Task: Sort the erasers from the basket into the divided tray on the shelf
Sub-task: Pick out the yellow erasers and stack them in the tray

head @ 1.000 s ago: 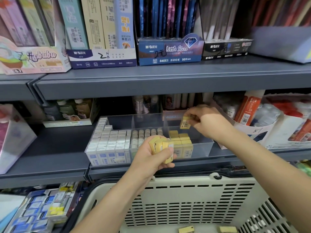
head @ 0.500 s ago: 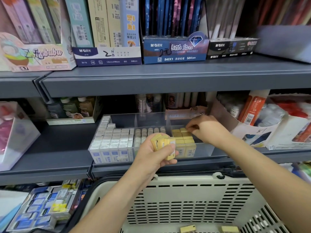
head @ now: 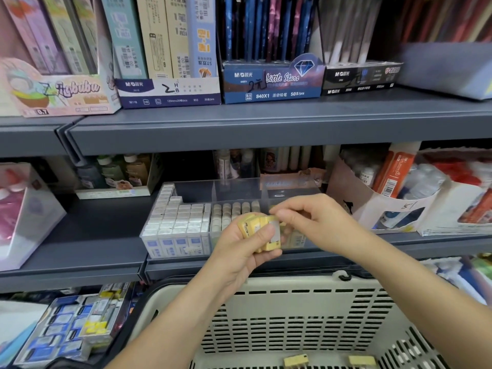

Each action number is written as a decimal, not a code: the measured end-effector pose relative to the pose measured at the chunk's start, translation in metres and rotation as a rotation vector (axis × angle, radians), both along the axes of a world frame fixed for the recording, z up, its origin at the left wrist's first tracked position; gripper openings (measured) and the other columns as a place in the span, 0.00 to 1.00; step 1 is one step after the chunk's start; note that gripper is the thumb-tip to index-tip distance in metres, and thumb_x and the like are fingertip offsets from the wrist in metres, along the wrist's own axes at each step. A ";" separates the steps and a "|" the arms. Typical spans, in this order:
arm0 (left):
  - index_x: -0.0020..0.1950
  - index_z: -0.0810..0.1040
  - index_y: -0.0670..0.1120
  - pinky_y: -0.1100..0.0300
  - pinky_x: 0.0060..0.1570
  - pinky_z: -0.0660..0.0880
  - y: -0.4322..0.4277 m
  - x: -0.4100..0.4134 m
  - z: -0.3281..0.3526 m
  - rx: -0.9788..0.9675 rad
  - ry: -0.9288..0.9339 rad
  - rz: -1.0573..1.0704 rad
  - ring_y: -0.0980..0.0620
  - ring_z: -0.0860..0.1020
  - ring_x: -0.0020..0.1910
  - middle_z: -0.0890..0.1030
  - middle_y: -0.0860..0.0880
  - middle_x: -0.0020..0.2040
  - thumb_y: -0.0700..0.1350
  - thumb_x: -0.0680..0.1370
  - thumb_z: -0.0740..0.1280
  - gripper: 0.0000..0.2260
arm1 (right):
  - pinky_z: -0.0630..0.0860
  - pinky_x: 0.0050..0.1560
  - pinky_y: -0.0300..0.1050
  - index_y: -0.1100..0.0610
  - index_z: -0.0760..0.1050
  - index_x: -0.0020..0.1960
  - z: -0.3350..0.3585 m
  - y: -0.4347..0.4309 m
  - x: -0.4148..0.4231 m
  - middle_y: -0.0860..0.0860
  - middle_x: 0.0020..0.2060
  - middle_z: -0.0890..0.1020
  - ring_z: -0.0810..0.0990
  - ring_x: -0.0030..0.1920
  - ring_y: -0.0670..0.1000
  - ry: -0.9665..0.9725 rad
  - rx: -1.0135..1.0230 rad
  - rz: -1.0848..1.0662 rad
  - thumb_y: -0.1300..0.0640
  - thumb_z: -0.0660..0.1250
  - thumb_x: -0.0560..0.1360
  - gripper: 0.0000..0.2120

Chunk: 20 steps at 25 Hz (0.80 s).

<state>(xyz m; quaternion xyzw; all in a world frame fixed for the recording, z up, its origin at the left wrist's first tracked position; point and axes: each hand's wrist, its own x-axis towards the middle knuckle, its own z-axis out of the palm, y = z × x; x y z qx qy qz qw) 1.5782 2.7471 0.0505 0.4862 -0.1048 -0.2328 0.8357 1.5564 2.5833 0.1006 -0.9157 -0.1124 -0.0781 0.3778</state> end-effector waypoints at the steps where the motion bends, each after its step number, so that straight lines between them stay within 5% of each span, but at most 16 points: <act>1: 0.55 0.74 0.42 0.61 0.34 0.79 0.000 0.000 0.000 -0.005 0.005 -0.006 0.47 0.83 0.42 0.83 0.44 0.42 0.43 0.63 0.73 0.21 | 0.76 0.46 0.33 0.48 0.81 0.51 0.000 0.002 -0.005 0.41 0.40 0.83 0.81 0.40 0.39 0.019 0.019 0.009 0.52 0.67 0.74 0.07; 4: 0.54 0.75 0.42 0.60 0.34 0.80 -0.001 -0.002 -0.001 -0.037 0.039 -0.057 0.44 0.83 0.45 0.83 0.42 0.44 0.43 0.66 0.72 0.18 | 0.76 0.43 0.32 0.41 0.76 0.46 -0.001 0.001 -0.011 0.46 0.40 0.81 0.80 0.35 0.40 0.079 0.064 0.023 0.57 0.71 0.72 0.11; 9: 0.54 0.76 0.41 0.59 0.34 0.80 -0.002 -0.005 -0.001 -0.083 0.121 -0.097 0.40 0.83 0.45 0.83 0.38 0.48 0.36 0.66 0.70 0.17 | 0.79 0.41 0.39 0.49 0.76 0.45 0.003 -0.011 -0.016 0.50 0.39 0.80 0.82 0.36 0.49 0.147 0.188 0.042 0.64 0.68 0.73 0.10; 12: 0.48 0.77 0.45 0.58 0.39 0.79 -0.004 -0.004 -0.003 0.001 -0.004 0.009 0.48 0.82 0.42 0.82 0.45 0.43 0.34 0.66 0.72 0.13 | 0.77 0.32 0.35 0.54 0.79 0.45 0.003 -0.016 -0.019 0.48 0.32 0.84 0.82 0.34 0.45 0.203 0.366 -0.042 0.59 0.66 0.75 0.04; 16: 0.45 0.79 0.52 0.52 0.48 0.79 -0.007 -0.008 -0.009 0.243 -0.292 0.097 0.51 0.79 0.46 0.81 0.52 0.42 0.33 0.70 0.71 0.14 | 0.75 0.28 0.33 0.58 0.80 0.43 -0.002 -0.020 -0.018 0.54 0.36 0.85 0.84 0.35 0.47 0.416 0.463 -0.139 0.58 0.69 0.73 0.04; 20: 0.45 0.78 0.48 0.61 0.36 0.79 -0.007 -0.009 -0.006 0.133 -0.108 0.089 0.50 0.83 0.41 0.83 0.49 0.41 0.37 0.71 0.71 0.07 | 0.77 0.31 0.33 0.60 0.80 0.47 0.007 -0.035 -0.015 0.54 0.37 0.85 0.84 0.36 0.47 0.410 0.446 -0.176 0.65 0.70 0.72 0.05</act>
